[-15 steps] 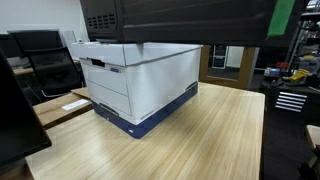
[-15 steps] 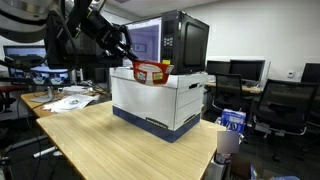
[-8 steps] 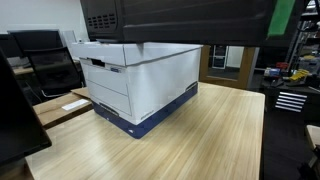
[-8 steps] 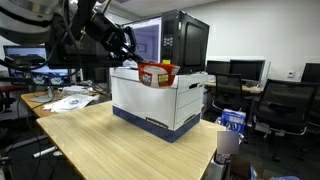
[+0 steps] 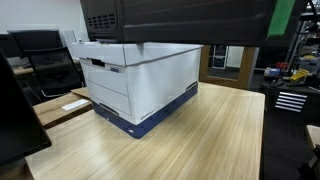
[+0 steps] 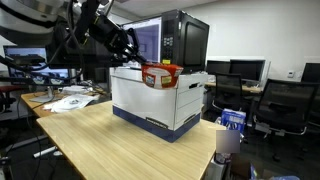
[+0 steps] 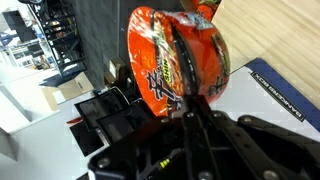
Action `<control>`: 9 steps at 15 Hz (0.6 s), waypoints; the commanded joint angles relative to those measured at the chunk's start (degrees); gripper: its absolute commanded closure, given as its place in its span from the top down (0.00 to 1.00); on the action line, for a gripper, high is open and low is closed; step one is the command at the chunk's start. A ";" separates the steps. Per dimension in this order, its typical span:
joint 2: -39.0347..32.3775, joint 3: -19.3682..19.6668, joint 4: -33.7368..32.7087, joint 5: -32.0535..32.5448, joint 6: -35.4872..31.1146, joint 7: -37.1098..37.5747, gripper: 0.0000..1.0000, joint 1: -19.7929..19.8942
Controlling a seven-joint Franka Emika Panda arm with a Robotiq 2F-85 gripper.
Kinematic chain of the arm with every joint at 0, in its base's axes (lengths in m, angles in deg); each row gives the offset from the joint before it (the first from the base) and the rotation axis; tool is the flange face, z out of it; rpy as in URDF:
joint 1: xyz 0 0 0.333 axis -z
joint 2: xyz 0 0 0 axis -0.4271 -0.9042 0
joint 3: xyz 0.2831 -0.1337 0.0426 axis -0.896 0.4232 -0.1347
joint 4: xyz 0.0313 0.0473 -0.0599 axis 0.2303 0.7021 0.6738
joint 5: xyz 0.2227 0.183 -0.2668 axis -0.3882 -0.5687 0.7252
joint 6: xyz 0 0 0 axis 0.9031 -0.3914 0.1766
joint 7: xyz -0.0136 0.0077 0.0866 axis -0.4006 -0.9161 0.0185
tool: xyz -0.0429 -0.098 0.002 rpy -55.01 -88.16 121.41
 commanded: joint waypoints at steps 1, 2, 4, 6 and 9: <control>-1.54 -2.04 -1.46 3.16 -1.47 3.42 0.04 2.54; -2.06 -2.16 -1.56 2.78 -1.25 3.38 0.04 2.54; -2.86 -2.40 -1.71 2.47 -0.99 3.31 0.04 2.74; -3.19 -2.66 -1.79 2.70 -0.97 3.44 0.04 2.89; -3.37 -3.39 -2.03 3.45 -1.25 3.97 0.04 3.69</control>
